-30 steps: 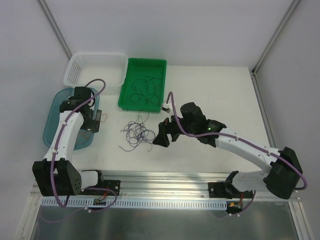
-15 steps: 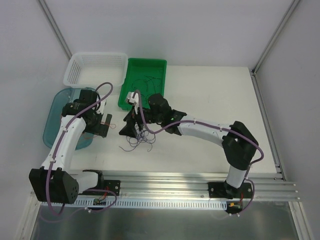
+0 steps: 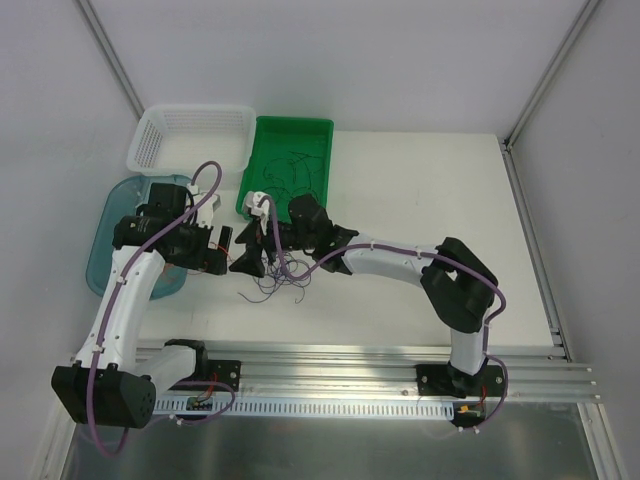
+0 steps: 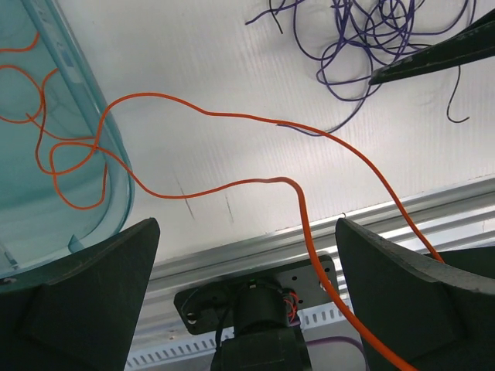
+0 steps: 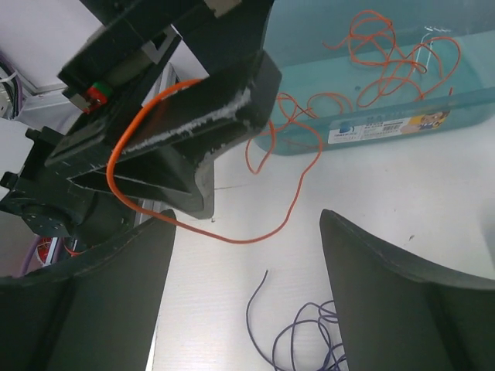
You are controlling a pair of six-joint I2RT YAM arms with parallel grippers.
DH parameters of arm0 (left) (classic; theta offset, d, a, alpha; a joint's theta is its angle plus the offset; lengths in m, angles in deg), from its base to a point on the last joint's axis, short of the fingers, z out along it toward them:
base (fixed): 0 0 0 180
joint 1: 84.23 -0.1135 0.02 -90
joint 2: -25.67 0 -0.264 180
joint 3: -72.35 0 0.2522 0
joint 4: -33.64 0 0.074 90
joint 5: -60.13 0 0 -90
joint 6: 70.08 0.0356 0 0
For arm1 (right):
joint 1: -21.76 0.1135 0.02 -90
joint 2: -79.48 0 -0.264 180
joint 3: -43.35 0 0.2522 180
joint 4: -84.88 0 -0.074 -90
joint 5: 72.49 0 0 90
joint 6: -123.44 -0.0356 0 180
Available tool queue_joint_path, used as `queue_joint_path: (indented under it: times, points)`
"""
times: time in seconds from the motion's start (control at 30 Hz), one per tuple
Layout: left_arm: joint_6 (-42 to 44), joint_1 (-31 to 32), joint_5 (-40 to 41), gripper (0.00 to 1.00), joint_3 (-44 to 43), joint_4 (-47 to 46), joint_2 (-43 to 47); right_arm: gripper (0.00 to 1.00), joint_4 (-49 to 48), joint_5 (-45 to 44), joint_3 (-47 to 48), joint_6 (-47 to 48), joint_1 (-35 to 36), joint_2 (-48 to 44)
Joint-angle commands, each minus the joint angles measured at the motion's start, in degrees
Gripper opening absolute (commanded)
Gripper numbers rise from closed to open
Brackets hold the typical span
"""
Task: Untangle the cables
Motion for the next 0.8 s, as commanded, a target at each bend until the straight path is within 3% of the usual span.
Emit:
queue_joint_path:
  times: [0.0, 0.2, 0.33, 0.37, 0.5, 0.77]
  points:
    - [1.3, 0.5, -3.4, 0.99, -1.2, -0.2, 0.9, 0.79, -5.6, 2.6, 3.3, 0.8, 0.4, -0.1]
    - [0.9, 0.6, -2.5, 0.99, -1.2, -0.1, 1.2, 0.66, -6.3, 3.6, 3.4, 0.1, 0.9, 0.9]
    - [0.7, 0.6, -1.4, 0.99, -0.5, -0.2, 1.2, 0.36, -6.7, 5.1, 4.0, -1.6, 0.8, 1.2]
    - [0.6, 0.6, -1.2, 0.99, -0.4, -0.2, 1.2, 0.25, -7.0, 5.4, 4.0, -1.9, 0.9, 1.1]
    - [0.3, 0.6, 0.1, 0.99, 0.4, -0.6, 0.4, 0.01, -6.9, 6.5, 3.8, -2.5, 0.8, 0.5]
    - [0.4, 0.7, 2.1, 0.99, 2.2, -1.5, 0.0, 0.01, -5.4, 5.7, 2.6, -4.4, -1.3, -2.6]
